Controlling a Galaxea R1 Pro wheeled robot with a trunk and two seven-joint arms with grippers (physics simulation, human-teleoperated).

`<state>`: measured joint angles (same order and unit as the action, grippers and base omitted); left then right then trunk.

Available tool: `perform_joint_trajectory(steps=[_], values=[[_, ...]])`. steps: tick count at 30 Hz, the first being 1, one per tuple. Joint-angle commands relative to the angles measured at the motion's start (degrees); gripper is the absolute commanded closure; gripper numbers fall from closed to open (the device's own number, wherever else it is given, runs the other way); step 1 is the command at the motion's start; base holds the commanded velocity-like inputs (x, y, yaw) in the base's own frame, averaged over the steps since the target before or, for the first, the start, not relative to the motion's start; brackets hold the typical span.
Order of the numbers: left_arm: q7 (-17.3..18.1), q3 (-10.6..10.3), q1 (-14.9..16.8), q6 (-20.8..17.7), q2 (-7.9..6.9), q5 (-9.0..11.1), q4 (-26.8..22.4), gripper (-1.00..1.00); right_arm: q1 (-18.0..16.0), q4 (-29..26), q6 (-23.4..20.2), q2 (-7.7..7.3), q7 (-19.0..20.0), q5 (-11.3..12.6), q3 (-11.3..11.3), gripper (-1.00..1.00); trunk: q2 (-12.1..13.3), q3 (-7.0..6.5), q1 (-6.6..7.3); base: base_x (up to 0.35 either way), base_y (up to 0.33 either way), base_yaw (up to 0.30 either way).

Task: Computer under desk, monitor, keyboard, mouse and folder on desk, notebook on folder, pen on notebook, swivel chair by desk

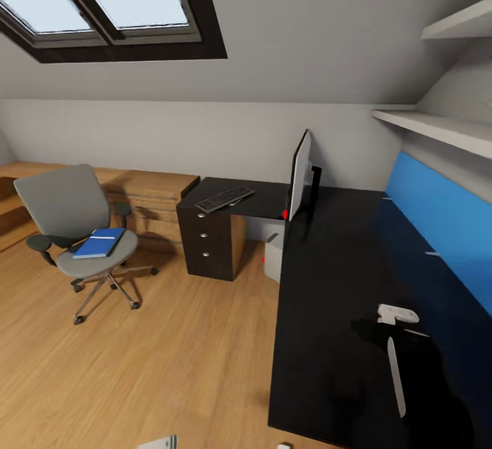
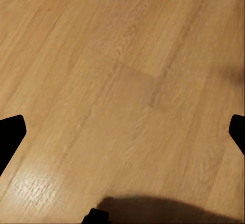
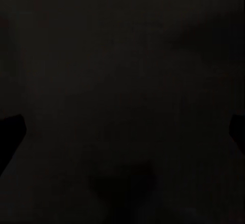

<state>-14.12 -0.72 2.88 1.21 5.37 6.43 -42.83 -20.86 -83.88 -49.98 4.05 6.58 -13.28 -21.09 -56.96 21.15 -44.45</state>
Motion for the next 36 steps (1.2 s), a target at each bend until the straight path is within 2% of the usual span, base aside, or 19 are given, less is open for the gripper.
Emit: perform_joint_trajectory(steps=[1,5,10,12,16,17,20,21,26,30,36], values=[[-0.22,-0.08,0.02,0.14,0.00,0.60,-0.13,-1.00,-0.05,-0.05,-0.18,0.03,0.60,-0.61,-0.15,-1.00,-0.05,0.07,0.00,0.000,-0.278,-0.003],[-0.17,0.01,0.02,0.14,-0.13,0.60,-1.68,-1.00,-0.05,-0.06,-0.10,0.02,0.61,-0.61,-0.24,-1.00,-0.05,0.07,0.00,0.000,-0.172,-0.002],[0.00,0.66,0.02,-0.58,-0.65,0.64,-9.43,-1.00,-0.05,-0.04,0.13,-0.15,0.65,-0.61,-0.38,-1.00,-0.05,0.07,0.00,0.000,-0.051,0.000],[0.03,0.86,0.02,-2.70,-0.72,0.68,-14.41,-1.00,-0.05,0.13,0.26,-0.41,0.75,-0.61,-0.64,-1.00,-0.05,0.07,0.00,0.000,-0.018,0.000],[0.04,1.05,0.02,-9.66,-0.69,0.74,-21.54,-1.00,-0.05,0.38,0.36,-0.94,0.88,-0.61,-0.99,-1.00,-0.05,0.07,0.00,0.000,-0.009,0.000],[0.05,1.01,0.02,-14.30,-0.66,0.80,-25.11,-1.00,-0.05,0.59,0.46,-1.26,0.92,-0.61,-1.11,-1.00,-0.05,0.07,0.00,0.000,-0.004,0.000],[-0.02,1.00,0.02,-21.03,-0.61,0.95,-30.31,-1.00,-0.05,1.24,0.89,-1.96,0.94,-0.57,-1.22,-1.00,-0.05,0.07,0.00,0.000,-0.003,0.000],[-0.06,0.98,0.02,-24.50,-0.40,1.06,-33.75,-1.00,-0.05,2.00,1.45,-2.51,0.91,-0.54,-1.29,-1.00,-0.05,0.07,0.00,0.000,-0.001,0.000],[0.02,0.95,0.02,-29.66,0.90,1.30,-41.87,-1.00,-0.05,3.56,3.12,-3.47,0.67,-0.52,-1.38,-1.00,-0.05,0.07,0.00,0.000,0.000,0.000],[0.08,0.92,0.02,-30.98,1.65,1.31,-43.80,-1.00,-0.05,4.03,3.60,-3.69,0.58,-0.52,-1.40,-1.00,-0.05,0.07,0.00,0.000,0.000,0.000],[0.13,0.98,0.02,-31.48,1.66,1.24,-43.07,-1.00,-0.05,4.39,3.79,-3.83,0.56,-0.52,-1.47,-1.00,-0.05,0.02,0.00,0.000,0.000,-0.004]])
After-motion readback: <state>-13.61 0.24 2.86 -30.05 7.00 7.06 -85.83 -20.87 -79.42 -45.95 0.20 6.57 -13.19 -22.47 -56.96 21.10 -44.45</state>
